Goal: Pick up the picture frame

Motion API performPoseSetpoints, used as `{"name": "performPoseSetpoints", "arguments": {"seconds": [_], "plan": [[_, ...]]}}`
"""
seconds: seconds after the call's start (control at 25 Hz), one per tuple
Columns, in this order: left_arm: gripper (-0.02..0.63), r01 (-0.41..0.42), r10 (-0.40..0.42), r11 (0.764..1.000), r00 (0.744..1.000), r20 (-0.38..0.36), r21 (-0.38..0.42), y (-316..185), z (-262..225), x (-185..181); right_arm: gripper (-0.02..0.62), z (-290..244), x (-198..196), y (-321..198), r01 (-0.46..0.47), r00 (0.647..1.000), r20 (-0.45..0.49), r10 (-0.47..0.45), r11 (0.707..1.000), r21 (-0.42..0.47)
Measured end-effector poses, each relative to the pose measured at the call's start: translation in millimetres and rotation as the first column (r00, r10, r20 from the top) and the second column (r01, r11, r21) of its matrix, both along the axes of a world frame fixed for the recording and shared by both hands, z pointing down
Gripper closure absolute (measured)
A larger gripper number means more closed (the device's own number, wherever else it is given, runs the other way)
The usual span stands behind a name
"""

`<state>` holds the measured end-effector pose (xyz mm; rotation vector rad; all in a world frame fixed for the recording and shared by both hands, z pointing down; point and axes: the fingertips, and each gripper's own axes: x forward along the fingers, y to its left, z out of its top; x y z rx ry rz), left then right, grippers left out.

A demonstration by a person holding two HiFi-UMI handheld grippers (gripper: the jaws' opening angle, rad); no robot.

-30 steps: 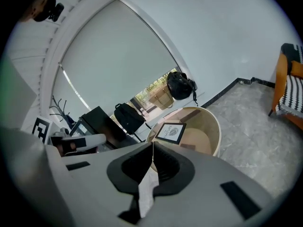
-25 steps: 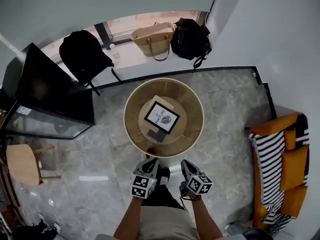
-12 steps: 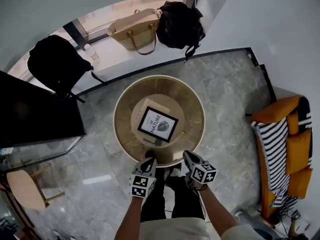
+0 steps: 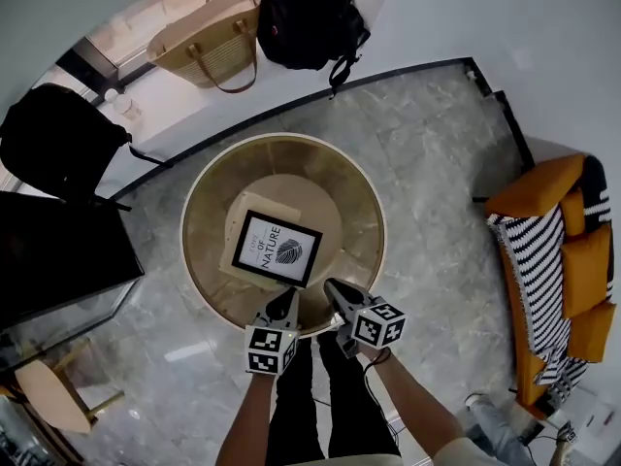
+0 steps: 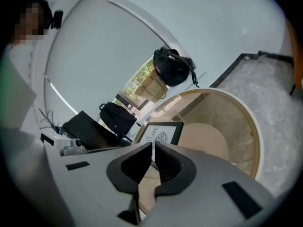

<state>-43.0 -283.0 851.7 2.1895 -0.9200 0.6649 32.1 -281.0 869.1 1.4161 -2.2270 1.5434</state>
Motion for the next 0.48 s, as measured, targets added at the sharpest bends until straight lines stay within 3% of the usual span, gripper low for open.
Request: {"name": "performPoseSetpoints", "arguments": {"seconds": [0.2,0.28,0.48], "plan": [[0.586,0.013,-0.012,0.999,1.0,0.016,-0.035,3,33,-3,0.543,30,-7,-9,-0.04,0.978,0.205,0.042,0.999,-0.013],[0.586,0.016,-0.015,0.999,0.999,0.038,-0.042,0,47,-9,0.459,43,-10,-10,-0.054,0.961,0.268,0.059,0.998,-0.026],[0.586,-0.004,0.006,0.999,0.997,0.077,-0.034,-18,66,-13,0.361,77,-17,-21,-0.073,0.95,0.298,0.09,0.995,-0.066]]}}
